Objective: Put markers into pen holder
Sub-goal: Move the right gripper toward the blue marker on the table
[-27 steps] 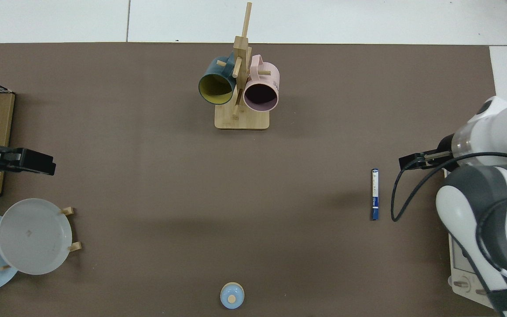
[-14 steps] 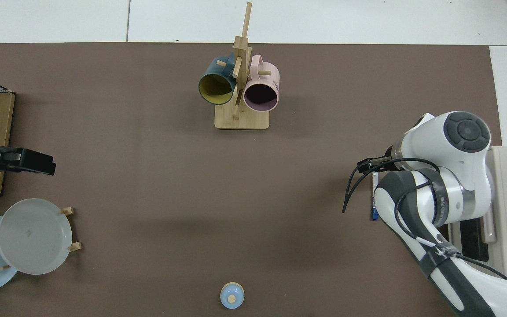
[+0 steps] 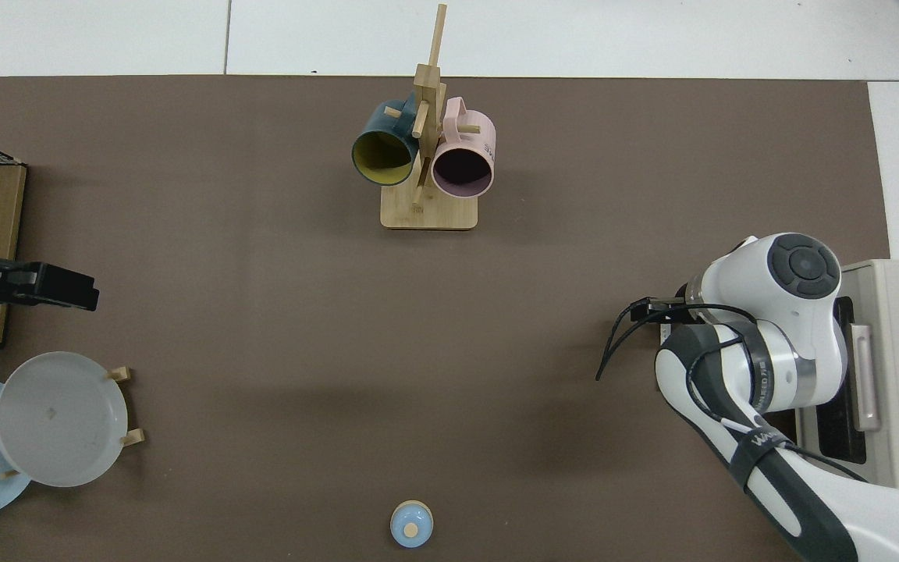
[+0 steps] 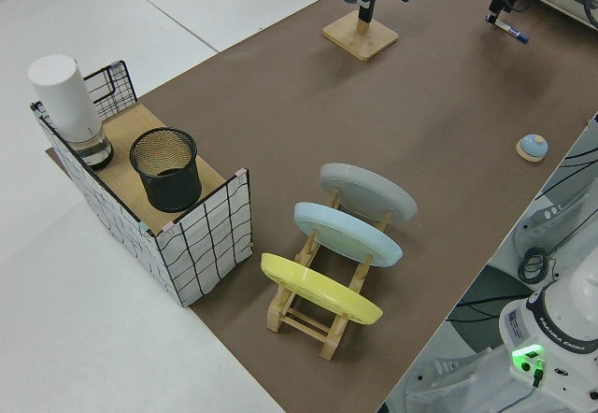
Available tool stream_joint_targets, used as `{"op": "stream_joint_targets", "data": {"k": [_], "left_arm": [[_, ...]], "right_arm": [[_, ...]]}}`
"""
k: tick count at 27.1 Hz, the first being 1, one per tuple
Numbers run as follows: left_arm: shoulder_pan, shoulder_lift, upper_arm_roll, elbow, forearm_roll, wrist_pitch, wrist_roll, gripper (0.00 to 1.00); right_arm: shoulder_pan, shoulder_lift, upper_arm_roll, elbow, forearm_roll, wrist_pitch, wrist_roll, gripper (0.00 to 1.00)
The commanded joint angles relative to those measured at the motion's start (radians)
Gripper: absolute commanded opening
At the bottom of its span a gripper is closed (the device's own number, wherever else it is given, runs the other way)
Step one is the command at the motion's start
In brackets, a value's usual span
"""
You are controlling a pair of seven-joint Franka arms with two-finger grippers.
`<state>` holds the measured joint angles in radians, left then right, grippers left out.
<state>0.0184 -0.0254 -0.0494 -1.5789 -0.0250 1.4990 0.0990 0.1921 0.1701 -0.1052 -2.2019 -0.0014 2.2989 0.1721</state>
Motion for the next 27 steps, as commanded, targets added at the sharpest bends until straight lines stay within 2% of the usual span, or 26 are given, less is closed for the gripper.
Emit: {"op": "stream_joint_targets", "data": {"k": [1, 3, 4, 5, 10, 17, 19, 20, 23, 27], "left_arm": [[0.000, -0.019, 0.002, -0.016, 0.002, 0.000, -0.005, 1.00], [0.000, -0.019, 0.002, -0.016, 0.002, 0.000, -0.005, 1.00], [0.000, -0.019, 0.002, -0.016, 0.002, 0.000, -0.005, 1.00], [0.000, -0.019, 0.002, -0.016, 0.002, 0.000, -0.005, 1.00], [0.000, -0.019, 0.002, -0.016, 0.002, 0.000, -0.005, 1.00], [0.000, -0.019, 0.002, -0.016, 0.002, 0.000, -0.005, 1.00], [0.000, -0.019, 0.002, -0.016, 0.002, 0.000, -0.005, 1.00], [0.000, -0.019, 0.002, -0.015, 0.004, 0.000, -0.005, 1.00], [0.000, -0.019, 0.002, -0.015, 0.002, 0.000, -0.005, 1.00], [0.000, -0.019, 0.002, -0.015, 0.002, 0.000, -0.005, 1.00]], "right_arm": [[-0.011, -0.012, 0.007, -0.024, 0.021, 0.028, 0.032, 0.59], [-0.011, -0.011, 0.007, -0.022, 0.021, 0.030, 0.030, 0.24], [-0.011, -0.011, 0.006, -0.022, 0.021, 0.030, 0.017, 0.10], [-0.014, -0.009, 0.007, -0.022, 0.021, 0.031, 0.015, 0.03], [-0.017, -0.006, 0.007, -0.025, 0.021, 0.051, 0.014, 0.04], [-0.034, -0.004, 0.007, -0.033, 0.021, 0.065, 0.007, 0.13], [-0.034, -0.004, 0.007, -0.038, 0.021, 0.073, 0.007, 0.18], [-0.034, -0.003, 0.007, -0.039, 0.021, 0.074, 0.007, 0.23], [-0.034, 0.000, 0.007, -0.039, 0.021, 0.079, 0.009, 0.63], [-0.033, 0.002, 0.007, -0.039, 0.021, 0.079, 0.015, 0.77]]}}
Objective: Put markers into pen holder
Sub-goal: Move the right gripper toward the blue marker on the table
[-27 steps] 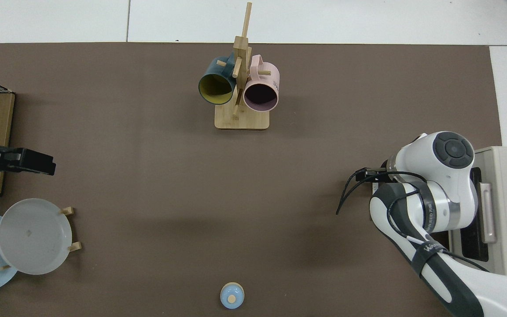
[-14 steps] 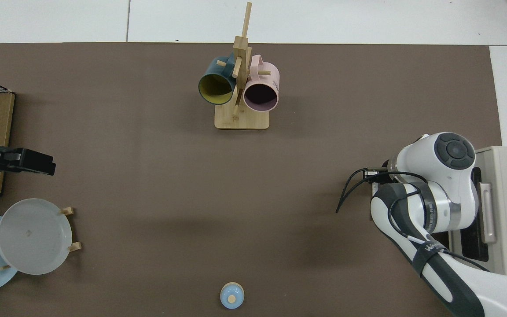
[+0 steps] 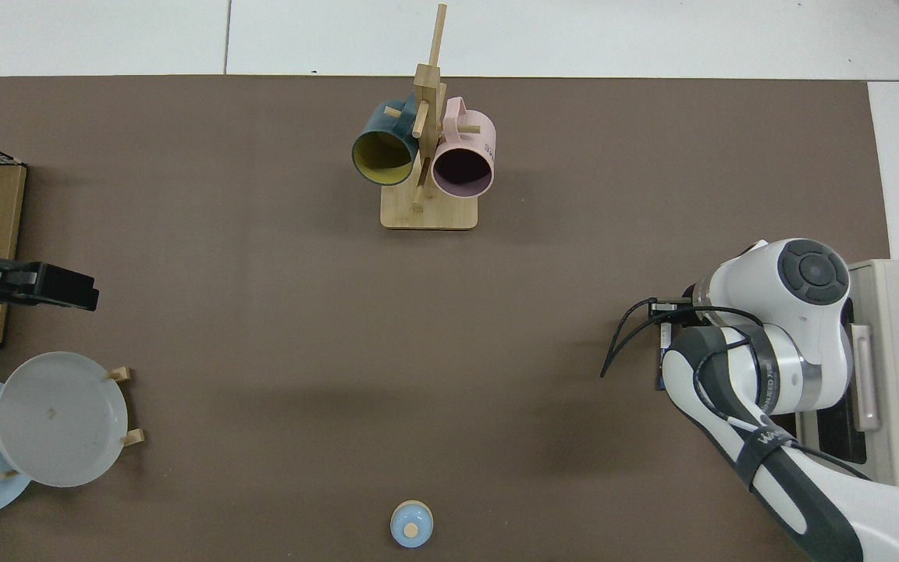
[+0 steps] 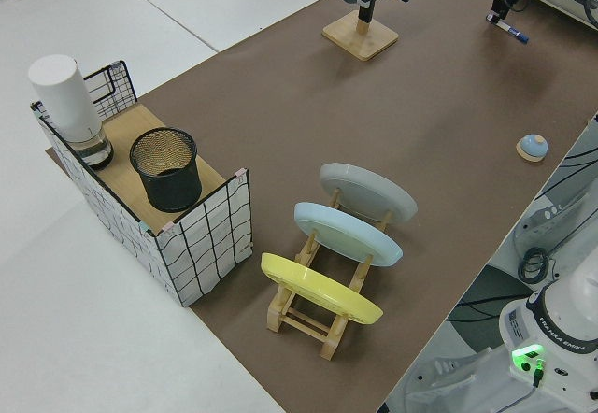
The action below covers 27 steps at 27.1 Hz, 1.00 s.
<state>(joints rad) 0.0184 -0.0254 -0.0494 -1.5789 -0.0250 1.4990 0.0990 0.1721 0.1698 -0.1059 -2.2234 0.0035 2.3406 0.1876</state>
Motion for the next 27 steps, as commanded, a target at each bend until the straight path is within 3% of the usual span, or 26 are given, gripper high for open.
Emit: {"op": "stream_joint_targets", "data": {"k": [1, 4, 5, 7, 8, 13, 14, 15, 17, 27], "left_arm": [[0.000, -0.019, 0.002, -0.016, 0.004, 0.000, -0.005, 1.00], [0.000, -0.019, 0.002, -0.016, 0.002, 0.000, -0.005, 1.00], [0.000, -0.019, 0.002, -0.015, 0.004, 0.000, -0.005, 1.00], [0.000, -0.019, 0.000, -0.016, 0.002, -0.005, -0.005, 1.00], [-0.002, -0.019, 0.000, -0.016, 0.002, -0.006, -0.005, 1.00], [0.002, -0.019, 0.000, -0.016, 0.002, -0.003, -0.005, 1.00], [0.002, -0.021, 0.002, -0.016, 0.002, -0.009, -0.005, 1.00], [0.002, -0.021, 0.000, -0.016, 0.002, -0.011, -0.007, 1.00], [0.000, -0.018, -0.001, -0.013, 0.002, 0.007, -0.002, 1.00], [-0.003, -0.019, -0.026, -0.016, -0.001, -0.011, -0.002, 1.00]], "right_arm": [[-0.013, 0.002, 0.008, -0.018, 0.016, 0.037, 0.001, 0.79], [-0.011, 0.004, 0.008, -0.015, 0.018, 0.037, 0.006, 0.78], [-0.011, 0.004, 0.008, -0.015, 0.018, 0.037, 0.006, 0.73], [-0.011, 0.002, 0.008, -0.016, 0.016, 0.037, 0.006, 0.45], [-0.011, 0.002, 0.008, -0.016, 0.018, 0.037, 0.006, 0.38], [-0.008, 0.004, 0.008, -0.021, 0.018, 0.039, 0.007, 0.39], [-0.010, 0.004, 0.008, -0.021, 0.018, 0.046, 0.007, 0.34], [-0.010, 0.004, 0.008, -0.027, 0.018, 0.052, 0.007, 0.20], [-0.008, 0.002, 0.008, -0.036, 0.018, 0.065, 0.004, 0.03], [-0.010, 0.004, 0.008, -0.012, 0.018, 0.062, 0.003, 0.00]]}}
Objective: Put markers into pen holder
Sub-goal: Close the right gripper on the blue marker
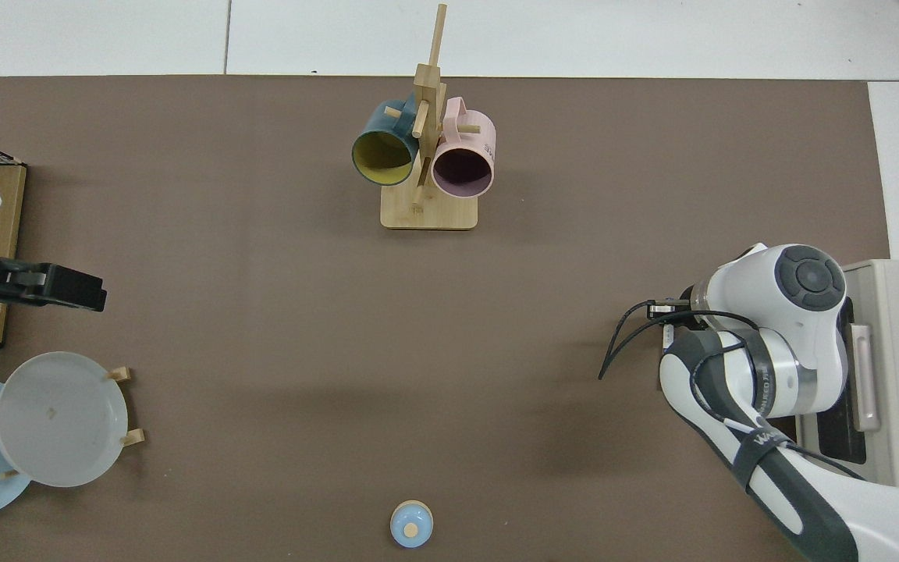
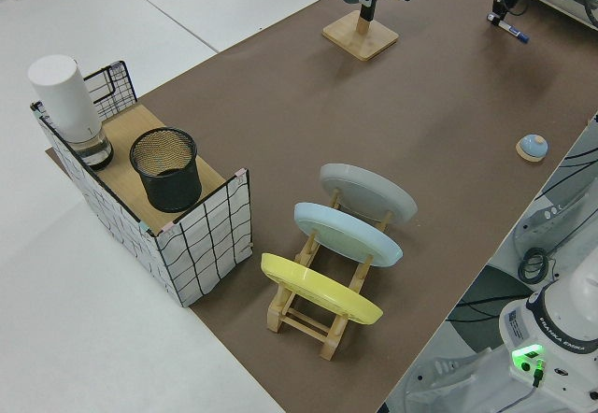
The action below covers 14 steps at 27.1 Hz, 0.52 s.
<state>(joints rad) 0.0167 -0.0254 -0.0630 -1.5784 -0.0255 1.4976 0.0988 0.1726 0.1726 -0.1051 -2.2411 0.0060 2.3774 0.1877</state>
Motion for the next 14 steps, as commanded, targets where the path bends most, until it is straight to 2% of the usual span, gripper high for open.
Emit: {"op": "stream_joint_targets", "data": {"k": [1, 3, 6, 8, 10, 12, 14], "left_arm": [[0.000, -0.019, -0.018, -0.017, -0.001, -0.007, -0.001, 1.00], [0.006, -0.019, -0.017, -0.017, 0.001, -0.005, -0.001, 1.00], [0.008, -0.021, -0.018, -0.017, 0.001, -0.011, -0.001, 1.00], [0.008, -0.021, -0.020, -0.017, 0.001, -0.019, -0.005, 1.00], [0.009, -0.025, -0.020, -0.017, 0.001, -0.042, -0.002, 1.00], [0.035, -0.028, -0.021, -0.020, -0.001, -0.057, 0.001, 1.00], [0.037, -0.028, -0.021, -0.017, -0.007, -0.059, -0.001, 1.00]], "right_arm": [[-0.013, 0.001, 0.008, 0.021, 0.015, 0.016, 0.004, 0.00], [-0.015, 0.001, 0.008, 0.056, 0.040, -0.024, 0.021, 0.00], [0.004, 0.001, 0.007, 0.135, 0.173, -0.114, 0.113, 0.00], [0.031, 0.004, 0.007, 0.194, 0.225, -0.186, 0.227, 0.00], [0.056, 0.005, 0.007, 0.268, 0.241, -0.266, 0.378, 0.00], [0.077, 0.008, 0.011, 0.343, 0.261, -0.355, 0.508, 0.00], [0.100, 0.008, 0.010, 0.418, 0.313, -0.440, 0.616, 0.00]]}}
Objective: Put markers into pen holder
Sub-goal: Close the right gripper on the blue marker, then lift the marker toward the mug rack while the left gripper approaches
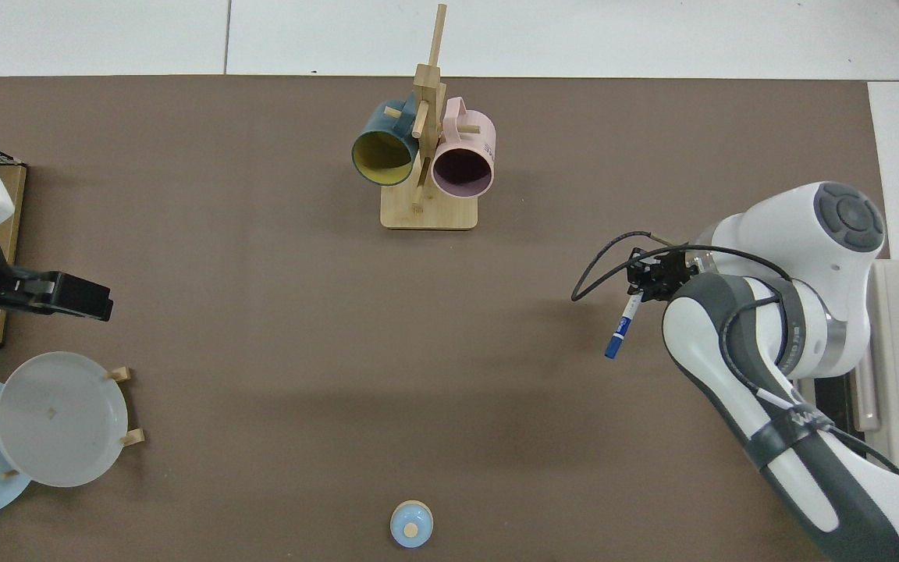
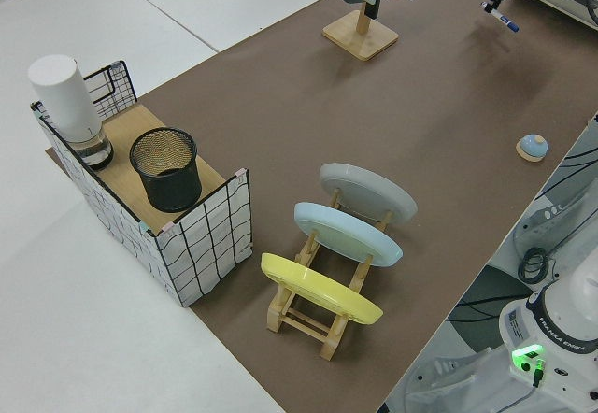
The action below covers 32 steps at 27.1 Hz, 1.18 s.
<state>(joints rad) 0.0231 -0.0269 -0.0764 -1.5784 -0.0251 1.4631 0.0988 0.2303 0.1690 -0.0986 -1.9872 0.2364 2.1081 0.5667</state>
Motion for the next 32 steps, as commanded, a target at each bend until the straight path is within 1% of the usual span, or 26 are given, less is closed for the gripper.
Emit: {"op": "stream_joint_targets", "data": {"k": [1, 3, 5, 7, 9, 11, 13, 14, 15, 17, 21, 23, 25, 27, 29, 32], "left_arm": [[0.029, -0.027, -0.008, -0.017, -0.006, -0.024, -0.005, 1.00], [0.028, -0.027, -0.008, -0.017, -0.007, -0.021, -0.017, 1.00], [0.024, -0.022, -0.014, -0.014, -0.009, -0.013, -0.018, 1.00], [0.024, -0.024, -0.034, -0.014, -0.004, -0.013, -0.014, 1.00], [0.024, -0.025, -0.039, -0.015, -0.003, -0.015, -0.011, 1.00], [0.024, -0.028, -0.039, -0.017, -0.004, -0.033, -0.021, 1.00], [0.024, -0.028, -0.040, -0.017, -0.003, -0.024, -0.031, 1.00], [0.024, -0.025, -0.040, -0.015, 0.001, -0.014, -0.033, 1.00], [0.024, -0.021, -0.040, -0.014, 0.004, -0.010, -0.022, 1.00], [0.026, -0.015, -0.042, -0.002, 0.004, -0.018, 0.014, 1.00], [0.024, 0.004, -0.049, 0.046, 0.004, -0.052, 0.240, 1.00], [0.024, 0.010, -0.069, 0.070, 0.010, -0.075, 0.298, 1.00], [0.024, 0.021, -0.089, 0.093, 0.042, -0.078, 0.329, 1.00], [0.024, 0.022, -0.126, 0.119, 0.094, -0.081, 0.373, 1.00], [0.024, 0.018, -0.164, 0.121, 0.131, -0.082, 0.436, 1.00], [0.024, 0.015, -0.247, 0.123, 0.218, -0.082, 0.528, 1.00]], "right_arm": [[0.049, 0.012, 0.005, 0.198, 0.116, -0.216, 0.284, 0.00], [0.044, 0.012, 0.005, 0.241, 0.188, -0.305, 0.372, 0.00], [0.032, 0.012, 0.005, 0.275, 0.272, -0.359, 0.445, 0.00], [0.034, 0.010, 0.005, 0.300, 0.326, -0.385, 0.488, 0.00], [0.050, 0.010, 0.005, 0.323, 0.354, -0.408, 0.550, 0.00], [0.063, 0.018, 0.008, 0.347, 0.397, -0.393, 0.675, 0.00], [0.098, 0.026, 0.007, 0.349, 0.483, -0.361, 0.816, 0.00], [0.110, 0.026, 0.005, 0.349, 0.535, -0.318, 0.873, 0.00], [0.119, 0.027, 0.005, 0.349, 0.570, -0.278, 0.913, 0.00], [0.142, 0.027, 0.007, 0.346, 0.607, -0.202, 0.972, 0.00], [0.231, 0.027, 0.007, 0.343, 0.607, -0.085, 1.085, 0.00], [0.280, 0.029, 0.005, 0.343, 0.604, -0.028, 1.136, 0.00], [0.313, 0.029, 0.005, 0.343, 0.597, 0.022, 1.179, 0.00], [0.340, 0.032, 0.005, 0.343, 0.593, 0.055, 1.205, 0.00], [0.351, 0.041, 0.005, 0.343, 0.595, 0.069, 1.214, 0.00], [0.357, 0.046, 0.007, 0.340, 0.595, 0.087, 1.226, 0.00]]}}
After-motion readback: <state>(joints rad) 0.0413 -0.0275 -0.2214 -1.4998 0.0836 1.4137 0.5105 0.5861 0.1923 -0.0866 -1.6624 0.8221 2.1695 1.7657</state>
